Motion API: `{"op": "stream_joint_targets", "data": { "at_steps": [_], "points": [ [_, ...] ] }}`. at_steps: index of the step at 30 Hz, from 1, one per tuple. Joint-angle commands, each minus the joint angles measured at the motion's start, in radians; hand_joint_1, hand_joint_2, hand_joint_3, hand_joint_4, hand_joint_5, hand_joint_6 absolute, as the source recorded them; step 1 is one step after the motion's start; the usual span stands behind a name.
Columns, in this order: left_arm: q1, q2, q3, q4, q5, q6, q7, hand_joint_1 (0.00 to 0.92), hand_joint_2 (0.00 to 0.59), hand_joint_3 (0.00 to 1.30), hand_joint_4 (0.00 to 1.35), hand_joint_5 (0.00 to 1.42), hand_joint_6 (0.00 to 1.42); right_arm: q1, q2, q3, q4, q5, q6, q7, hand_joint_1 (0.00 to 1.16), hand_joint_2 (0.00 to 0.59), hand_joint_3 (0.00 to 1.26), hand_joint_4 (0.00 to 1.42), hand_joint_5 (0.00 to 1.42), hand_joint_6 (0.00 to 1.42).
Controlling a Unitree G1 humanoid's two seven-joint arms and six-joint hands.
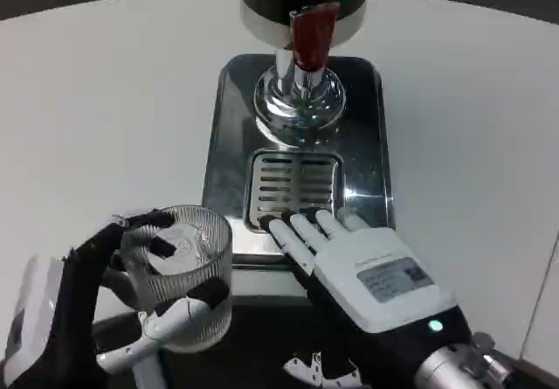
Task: Grasp the cup under the faucet to collect the drink, then remove the cup.
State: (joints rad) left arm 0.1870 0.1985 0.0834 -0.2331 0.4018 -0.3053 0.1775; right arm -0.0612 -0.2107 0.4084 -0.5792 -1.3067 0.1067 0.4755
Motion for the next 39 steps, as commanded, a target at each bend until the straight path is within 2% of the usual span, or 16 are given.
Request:
{"op": "stream_joint_targets", "data": {
  "at_steps": [1, 17, 23, 32, 39],
  "points": [
    [0.0, 0.002, -0.004, -0.013, -0.002, -0.028, 0.005, 0.569, 0.222, 1.02, 1.11, 0.92, 0.92, 0.011, -0.001, 0.0, -0.001, -0.002, -0.004, 0.009, 0.66, 0.307, 0.0, 0.0, 0.0, 0.0],
    [0.007, 0.004, 0.0, -0.02, -0.004, -0.029, 0.004, 0.571, 0.222, 1.02, 1.11, 0.92, 0.92, 0.01, 0.001, 0.001, -0.004, -0.004, -0.004, 0.016, 0.66, 0.307, 0.0, 0.0, 0.0, 0.0],
    [-0.042, 0.004, -0.009, 0.013, -0.002, -0.026, 0.005, 0.572, 0.222, 1.02, 1.11, 0.92, 0.93, 0.024, 0.003, -0.007, -0.014, -0.014, 0.006, 0.018, 0.66, 0.307, 0.0, 0.0, 0.0, 0.0],
    [-0.204, 0.015, -0.034, 0.158, -0.001, -0.049, 0.015, 0.567, 0.219, 1.02, 1.11, 0.93, 0.93, 0.122, 0.013, -0.066, -0.116, -0.076, 0.053, 0.044, 0.66, 0.307, 0.0, 0.0, 0.0, 0.0],
    [-0.341, 0.017, -0.054, 0.293, 0.019, -0.071, 0.052, 0.564, 0.219, 1.02, 1.11, 0.95, 0.93, 0.223, 0.042, -0.12, -0.204, -0.12, 0.076, 0.053, 0.66, 0.307, 0.0, 0.0, 0.0, 0.0]
  ]
}}
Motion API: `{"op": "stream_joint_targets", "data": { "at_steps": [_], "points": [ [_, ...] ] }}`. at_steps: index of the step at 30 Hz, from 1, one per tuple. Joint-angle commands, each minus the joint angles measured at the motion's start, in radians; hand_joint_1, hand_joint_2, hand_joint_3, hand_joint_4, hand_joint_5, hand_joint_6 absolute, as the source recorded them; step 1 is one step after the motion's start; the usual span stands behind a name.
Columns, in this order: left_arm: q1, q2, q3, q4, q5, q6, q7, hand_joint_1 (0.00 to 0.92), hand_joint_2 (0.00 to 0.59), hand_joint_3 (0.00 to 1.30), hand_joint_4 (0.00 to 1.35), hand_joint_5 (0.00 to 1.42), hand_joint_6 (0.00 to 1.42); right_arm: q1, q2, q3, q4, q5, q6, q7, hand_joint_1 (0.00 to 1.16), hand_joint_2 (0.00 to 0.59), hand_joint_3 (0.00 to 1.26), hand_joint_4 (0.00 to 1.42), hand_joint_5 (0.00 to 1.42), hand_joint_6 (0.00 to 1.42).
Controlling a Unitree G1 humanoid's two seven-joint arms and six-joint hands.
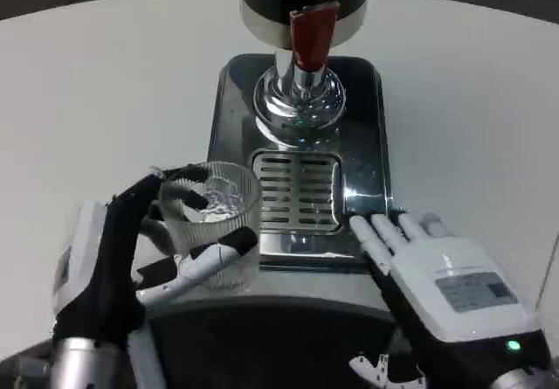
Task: Grasp the cup under the faucet to collect the drink, then remove the cup.
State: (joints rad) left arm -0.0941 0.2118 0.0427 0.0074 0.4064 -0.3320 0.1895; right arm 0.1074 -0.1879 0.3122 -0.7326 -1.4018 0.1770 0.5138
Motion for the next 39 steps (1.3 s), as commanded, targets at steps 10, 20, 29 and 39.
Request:
{"op": "stream_joint_targets", "data": {
  "at_steps": [10, 20, 29, 39],
  "points": [
    [-0.247, 0.011, -0.04, 0.254, 0.052, -0.092, 0.13, 0.563, 0.219, 1.03, 1.11, 0.97, 0.93, 0.155, 0.069, -0.052, -0.115, -0.059, -0.011, 0.014, 0.66, 0.307, 0.0, 0.0, 0.0, 0.0],
    [-0.386, 0.011, -0.086, 0.428, 0.103, -0.126, 0.246, 0.563, 0.219, 1.03, 1.11, 0.97, 0.94, 0.203, 0.103, -0.062, -0.142, -0.06, -0.037, 0.001, 0.66, 0.304, 0.0, 0.0, 0.0, 0.0],
    [-0.471, -0.001, -0.151, 0.545, 0.163, -0.14, 0.341, 0.563, 0.219, 1.03, 1.11, 0.98, 0.95, 0.249, 0.119, -0.079, -0.168, -0.043, -0.063, -0.01, 0.66, 0.299, 0.0, 0.0, 0.0, 0.0],
    [-0.541, -0.023, -0.226, 0.646, 0.215, -0.141, 0.436, 0.563, 0.218, 1.03, 1.11, 0.98, 0.95, 0.301, 0.13, -0.108, -0.193, -0.012, -0.089, -0.027, 0.67, 0.298, 0.0, 0.0, 0.0, 0.0]
  ]
}}
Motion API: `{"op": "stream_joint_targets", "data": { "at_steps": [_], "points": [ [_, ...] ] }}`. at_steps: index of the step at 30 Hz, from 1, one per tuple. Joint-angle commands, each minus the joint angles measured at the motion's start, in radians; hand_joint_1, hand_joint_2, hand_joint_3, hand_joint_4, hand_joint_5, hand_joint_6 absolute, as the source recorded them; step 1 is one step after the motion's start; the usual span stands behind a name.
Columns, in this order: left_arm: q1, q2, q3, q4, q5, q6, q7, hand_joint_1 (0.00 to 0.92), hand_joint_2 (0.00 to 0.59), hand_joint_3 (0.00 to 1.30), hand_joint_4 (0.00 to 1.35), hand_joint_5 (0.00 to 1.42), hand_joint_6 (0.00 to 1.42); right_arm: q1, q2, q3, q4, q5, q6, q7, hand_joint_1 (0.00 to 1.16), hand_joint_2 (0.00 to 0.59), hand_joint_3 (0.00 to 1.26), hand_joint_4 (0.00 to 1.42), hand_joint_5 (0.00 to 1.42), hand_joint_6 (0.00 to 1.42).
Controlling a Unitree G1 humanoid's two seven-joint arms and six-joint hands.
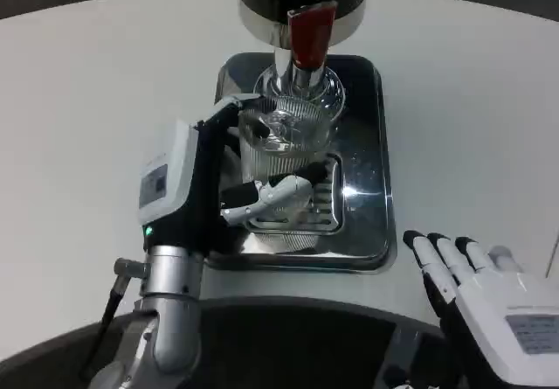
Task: Grasp the cup under the faucet to collect the drink, then remove the cup.
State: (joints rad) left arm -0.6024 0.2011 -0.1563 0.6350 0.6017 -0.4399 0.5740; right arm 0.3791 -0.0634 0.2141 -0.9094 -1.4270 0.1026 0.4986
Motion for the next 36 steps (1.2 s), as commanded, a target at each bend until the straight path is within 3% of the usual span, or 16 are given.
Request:
{"op": "stream_joint_targets", "data": {
  "at_steps": [1, 9, 18, 29, 33, 36],
  "points": [
    [-0.037, -0.014, -0.035, 0.023, 0.023, -0.033, 0.06, 0.562, 0.218, 1.03, 1.11, 0.98, 0.95, 0.033, 0.006, -0.013, -0.018, 0.017, -0.016, -0.012, 0.67, 0.298, 0.0, 0.0, 0.0, 0.0],
    [-0.06, -0.022, -0.06, 0.055, 0.031, -0.021, 0.091, 0.555, 0.215, 1.03, 1.11, 0.99, 0.97, 0.057, 0.008, -0.038, -0.022, 0.053, -0.034, -0.019, 0.67, 0.301, 0.0, 0.0, 0.0, 0.0],
    [-0.043, 0.001, -0.055, 0.047, 0.028, -0.009, 0.087, 0.553, 0.214, 1.03, 1.1, 0.99, 1.01, 0.063, 0.005, -0.061, -0.02, 0.083, -0.046, -0.022, 0.68, 0.302, 0.0, 0.0, 0.0, 0.0],
    [-0.051, 0.027, -0.041, 0.085, 0.019, -0.004, 0.091, 0.545, 0.218, 1.02, 1.1, 1.0, 1.1, 0.064, 0.014, -0.055, -0.015, 0.086, -0.046, -0.019, 0.67, 0.299, 0.0, 0.0, 0.0, 0.0],
    [-0.054, 0.033, -0.044, 0.1, 0.019, -0.009, 0.093, 0.53, 0.213, 0.92, 0.95, 0.96, 1.13, 0.064, 0.02, -0.053, -0.015, 0.085, -0.043, -0.021, 0.67, 0.298, 0.0, 0.0, 0.0, 0.0],
    [-0.055, 0.036, -0.05, 0.112, 0.019, -0.008, 0.084, 0.497, 0.186, 0.72, 0.69, 0.84, 1.1, 0.07, 0.026, -0.051, -0.019, 0.088, -0.043, -0.026, 0.67, 0.298, 0.0, 0.0, 0.0, 0.0]
  ]
}}
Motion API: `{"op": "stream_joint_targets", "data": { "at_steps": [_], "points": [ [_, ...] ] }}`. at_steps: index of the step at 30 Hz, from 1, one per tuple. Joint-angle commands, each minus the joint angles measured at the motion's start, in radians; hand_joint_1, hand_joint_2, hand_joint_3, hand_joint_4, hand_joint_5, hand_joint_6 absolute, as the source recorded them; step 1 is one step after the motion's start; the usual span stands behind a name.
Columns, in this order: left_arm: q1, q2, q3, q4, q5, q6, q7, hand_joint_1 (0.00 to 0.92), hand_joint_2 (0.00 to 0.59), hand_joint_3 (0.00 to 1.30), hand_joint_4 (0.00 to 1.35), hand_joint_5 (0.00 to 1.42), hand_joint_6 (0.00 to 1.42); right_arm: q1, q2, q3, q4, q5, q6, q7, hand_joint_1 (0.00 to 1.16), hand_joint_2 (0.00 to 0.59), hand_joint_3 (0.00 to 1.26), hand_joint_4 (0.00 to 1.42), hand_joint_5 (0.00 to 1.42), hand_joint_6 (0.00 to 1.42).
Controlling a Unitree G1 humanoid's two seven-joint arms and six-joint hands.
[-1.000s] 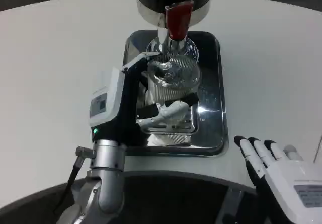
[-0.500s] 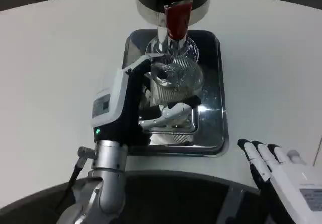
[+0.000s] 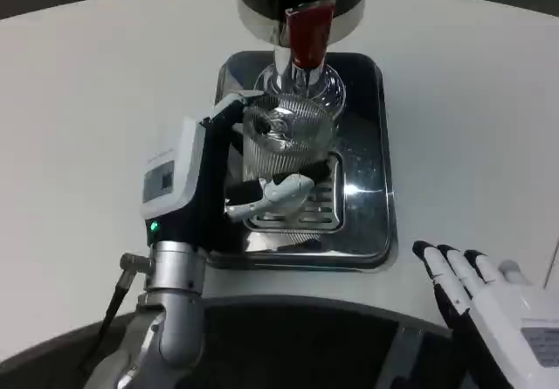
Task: Grasp the cup under the faucet to collect the drink, then remove the cup.
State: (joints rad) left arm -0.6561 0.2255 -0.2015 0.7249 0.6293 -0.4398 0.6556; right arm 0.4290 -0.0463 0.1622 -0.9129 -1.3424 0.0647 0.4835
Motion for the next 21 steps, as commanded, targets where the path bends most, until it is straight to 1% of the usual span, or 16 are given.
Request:
{"op": "stream_joint_targets", "data": {
  "at_steps": [1, 4, 9, 12, 16, 21],
  "points": [
    [-0.001, 0.013, -0.007, 0.026, -0.01, -0.007, -0.003, 0.481, 0.177, 0.68, 0.63, 0.81, 1.09, 0.022, 0.011, 0.002, -0.016, 0.004, -0.005, -0.013, 0.67, 0.298, 0.0, 0.0, 0.0, 0.0],
    [-0.003, 0.018, -0.015, 0.034, -0.013, -0.008, -0.019, 0.418, 0.138, 0.56, 0.48, 0.71, 1.01, 0.027, 0.016, 0.002, -0.019, 0.006, -0.006, -0.018, 0.67, 0.299, 0.0, 0.0, 0.0, 0.0],
    [0.0, 0.029, -0.031, 0.035, -0.009, -0.004, -0.042, 0.345, 0.088, 0.43, 0.33, 0.6, 0.95, 0.035, 0.021, -0.001, -0.022, 0.016, -0.007, -0.03, 0.68, 0.301, 0.0, 0.0, 0.0, 0.0],
    [0.003, 0.035, -0.039, 0.032, -0.005, -0.004, -0.05, 0.315, 0.063, 0.37, 0.23, 0.52, 0.87, 0.037, 0.021, -0.006, -0.022, 0.024, -0.007, -0.038, 0.68, 0.302, 0.0, 0.0, 0.0, 0.0],
    [0.003, 0.044, -0.05, 0.029, -0.005, -0.011, -0.061, 0.278, 0.04, 0.35, 0.2, 0.48, 0.82, 0.04, 0.018, -0.011, -0.022, 0.036, -0.009, -0.046, 0.68, 0.303, 0.0, 0.0, 0.0, 0.0],
    [0.003, 0.045, -0.058, 0.026, -0.008, -0.011, -0.064, 0.266, 0.038, 0.36, 0.21, 0.48, 0.81, 0.044, 0.013, -0.021, -0.023, 0.052, -0.009, -0.052, 0.68, 0.303, 0.0, 0.0, 0.0, 0.0]
  ]
}}
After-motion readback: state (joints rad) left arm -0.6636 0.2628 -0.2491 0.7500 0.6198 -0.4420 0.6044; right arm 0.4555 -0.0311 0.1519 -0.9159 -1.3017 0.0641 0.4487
